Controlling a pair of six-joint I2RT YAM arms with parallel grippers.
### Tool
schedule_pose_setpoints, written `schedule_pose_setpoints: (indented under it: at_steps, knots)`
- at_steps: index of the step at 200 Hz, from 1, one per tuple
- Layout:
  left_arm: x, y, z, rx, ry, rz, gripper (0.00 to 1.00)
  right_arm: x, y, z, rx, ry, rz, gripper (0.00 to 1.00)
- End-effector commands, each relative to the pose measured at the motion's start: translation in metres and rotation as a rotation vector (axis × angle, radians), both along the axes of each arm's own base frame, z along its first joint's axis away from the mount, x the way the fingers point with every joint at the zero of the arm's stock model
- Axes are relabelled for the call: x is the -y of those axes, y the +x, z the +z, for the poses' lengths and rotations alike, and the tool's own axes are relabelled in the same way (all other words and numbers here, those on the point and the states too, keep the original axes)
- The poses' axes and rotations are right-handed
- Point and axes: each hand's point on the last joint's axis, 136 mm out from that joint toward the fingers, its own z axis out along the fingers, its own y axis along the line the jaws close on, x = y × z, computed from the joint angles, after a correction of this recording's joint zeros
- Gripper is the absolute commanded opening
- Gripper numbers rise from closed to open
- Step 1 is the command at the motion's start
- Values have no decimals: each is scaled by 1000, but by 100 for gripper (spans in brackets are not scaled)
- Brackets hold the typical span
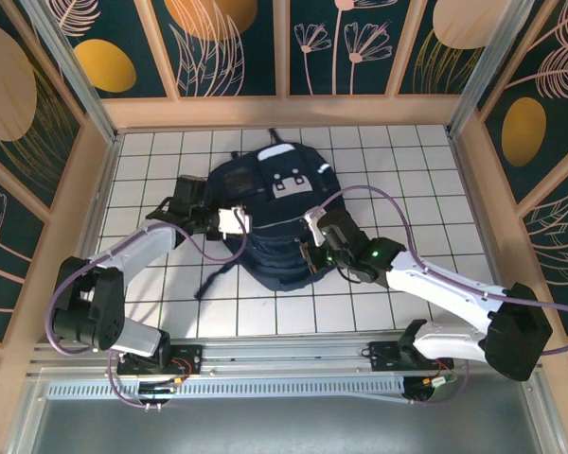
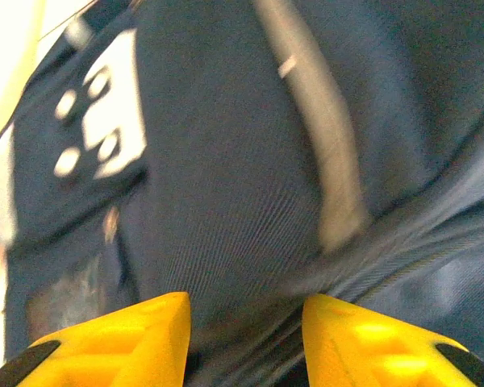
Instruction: Pack the student bag
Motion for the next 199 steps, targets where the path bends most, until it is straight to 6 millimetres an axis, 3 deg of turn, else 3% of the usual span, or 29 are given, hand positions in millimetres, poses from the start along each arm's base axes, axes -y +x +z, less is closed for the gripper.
schedule_pose_setpoints:
  at_steps: [1,23,63,79,97,112,133,156,199]
  knots:
    - [-1,27,28,80,-59,38,42,-11,-6,7,-11,75,17,0]
    - [12,-17,23,-15,-69,-148,57,-18,6,-5,19,70,11,0]
    - [43,-83,13,-105,-59,-219,59,-30,26,-3,30,107,10,0]
    - [61,-96,25,-137,-178,-202,56,-31,24,-3,23,111,24,0]
    - [77,-93,44,-159,-314,-147,51,-29,20,-5,10,113,37,0]
    - [83,-75,46,-158,-327,-44,47,-26,16,-8,-1,113,37,0]
    - [88,-61,25,-210,-206,2,46,-22,15,-9,-9,125,24,0]
    - [91,-61,3,-276,-100,-34,47,-21,16,-4,-6,153,9,0]
    - [100,-74,-6,-263,-70,-138,52,-18,21,-5,0,151,-13,0]
